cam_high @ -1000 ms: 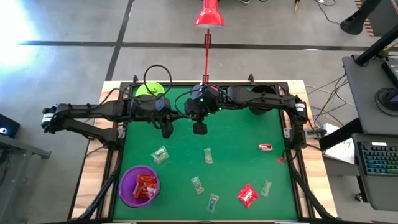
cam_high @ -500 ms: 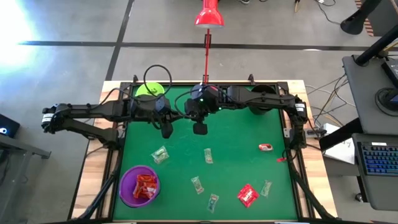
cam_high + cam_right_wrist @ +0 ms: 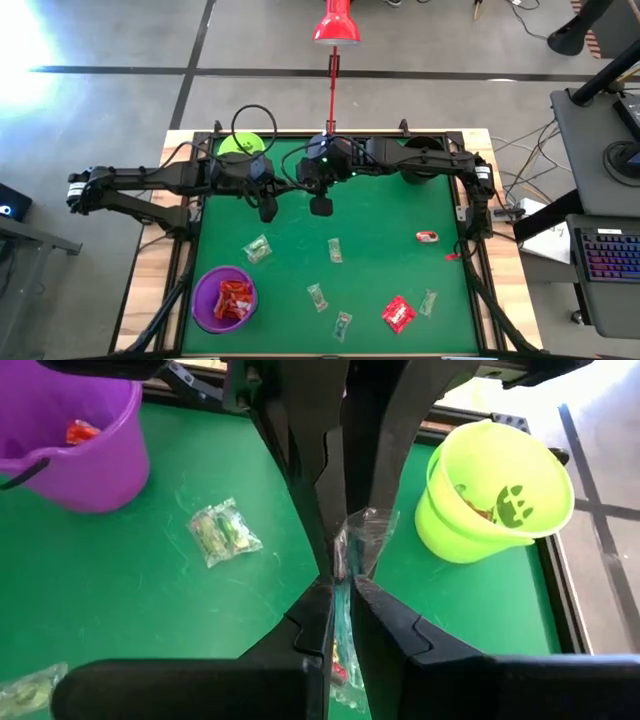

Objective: Sort candy
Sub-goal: Put the transparent candy into the green bucket

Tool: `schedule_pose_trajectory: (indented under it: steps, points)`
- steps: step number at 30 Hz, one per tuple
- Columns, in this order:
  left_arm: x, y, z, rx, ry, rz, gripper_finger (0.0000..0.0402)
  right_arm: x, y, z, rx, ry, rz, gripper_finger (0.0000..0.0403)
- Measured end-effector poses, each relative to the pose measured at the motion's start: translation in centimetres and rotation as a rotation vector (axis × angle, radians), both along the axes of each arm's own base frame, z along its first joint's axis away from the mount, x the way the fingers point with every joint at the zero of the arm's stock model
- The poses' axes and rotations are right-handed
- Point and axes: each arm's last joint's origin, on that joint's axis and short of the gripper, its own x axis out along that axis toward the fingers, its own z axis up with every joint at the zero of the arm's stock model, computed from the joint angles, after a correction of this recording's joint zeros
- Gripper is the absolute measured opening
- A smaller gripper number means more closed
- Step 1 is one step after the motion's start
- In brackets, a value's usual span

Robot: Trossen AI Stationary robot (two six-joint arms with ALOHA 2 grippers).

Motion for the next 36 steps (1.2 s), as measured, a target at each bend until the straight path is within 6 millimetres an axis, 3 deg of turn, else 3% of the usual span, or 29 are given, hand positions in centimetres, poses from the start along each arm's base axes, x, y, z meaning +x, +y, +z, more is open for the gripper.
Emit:
schedule_pose_trajectory:
  steps: [4,11,36]
  points:
    - [-0.03,0.00,0.03,0.000,-0.002,-0.001,0.0002,-0.04,-0.08,0.06,0.075,0.002,-0.048,0.0029]
    - [-0.05,-0.03,0.06,-0.002,-0.003,-0.004,0.0002,-0.47,-0.42,0.27,0.166,0.033,0.014,0.0029]
    - [-0.14,-0.02,0.06,0.010,0.003,-0.006,0.0002,-0.20,-0.50,0.60,0.078,-0.015,0.039,0.0029]
